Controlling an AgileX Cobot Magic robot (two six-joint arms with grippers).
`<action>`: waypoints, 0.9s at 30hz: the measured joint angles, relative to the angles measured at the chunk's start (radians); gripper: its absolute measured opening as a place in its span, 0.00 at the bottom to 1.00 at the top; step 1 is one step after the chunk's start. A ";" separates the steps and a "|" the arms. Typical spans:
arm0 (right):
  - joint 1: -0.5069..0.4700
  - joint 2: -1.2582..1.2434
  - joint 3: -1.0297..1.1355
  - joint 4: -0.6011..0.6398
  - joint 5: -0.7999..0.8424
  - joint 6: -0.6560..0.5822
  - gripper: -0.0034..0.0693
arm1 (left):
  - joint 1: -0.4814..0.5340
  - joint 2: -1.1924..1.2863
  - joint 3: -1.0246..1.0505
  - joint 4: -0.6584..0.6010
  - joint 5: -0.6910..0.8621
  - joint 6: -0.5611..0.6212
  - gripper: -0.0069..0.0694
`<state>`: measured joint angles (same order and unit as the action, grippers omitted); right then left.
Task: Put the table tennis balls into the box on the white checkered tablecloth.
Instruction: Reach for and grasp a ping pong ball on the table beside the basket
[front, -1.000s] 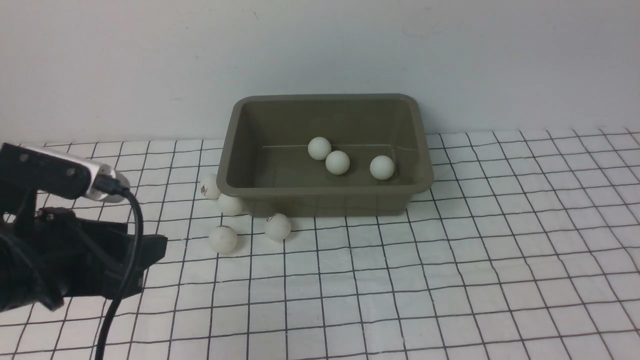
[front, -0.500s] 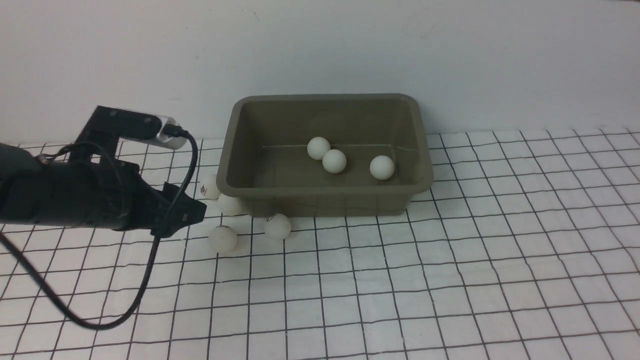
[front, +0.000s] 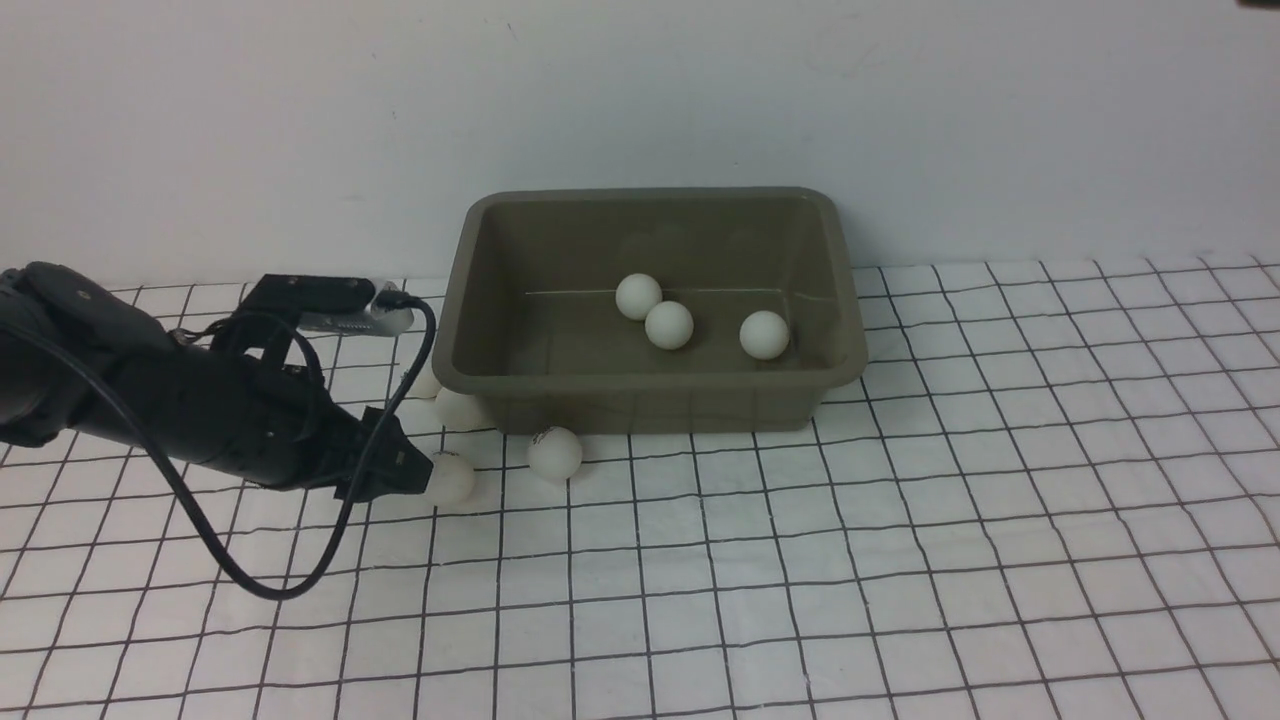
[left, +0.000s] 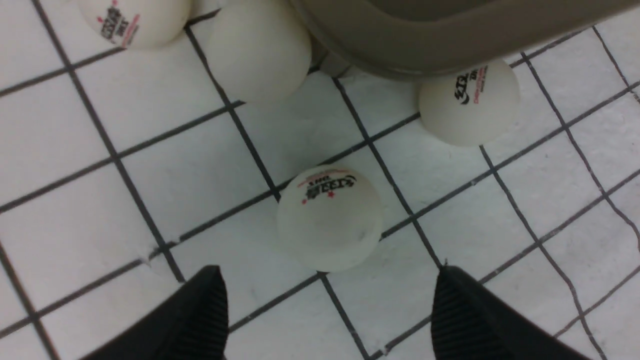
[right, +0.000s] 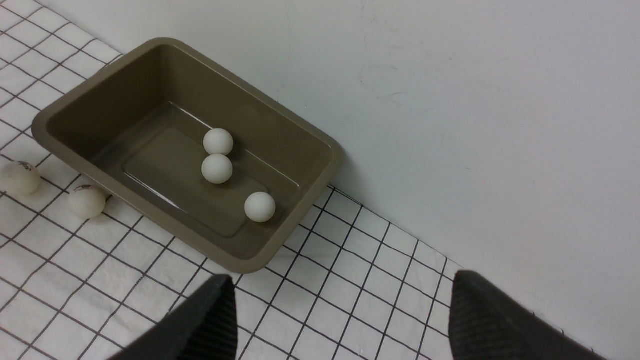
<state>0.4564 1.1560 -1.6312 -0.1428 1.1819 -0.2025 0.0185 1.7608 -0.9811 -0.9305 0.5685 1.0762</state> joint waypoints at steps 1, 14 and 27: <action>0.000 0.000 0.000 0.000 -0.003 0.000 0.75 | 0.000 0.012 0.000 -0.024 0.000 0.037 0.74; 0.000 0.000 0.000 0.001 -0.008 0.000 0.75 | -0.048 0.100 -0.021 -0.176 -0.060 0.209 0.74; 0.000 -0.001 0.000 0.001 -0.025 -0.001 0.75 | -0.062 0.136 -0.021 -0.200 -0.102 0.236 0.49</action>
<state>0.4564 1.1554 -1.6312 -0.1419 1.1573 -0.2035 -0.0437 1.8965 -1.0017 -1.1307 0.4663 1.3124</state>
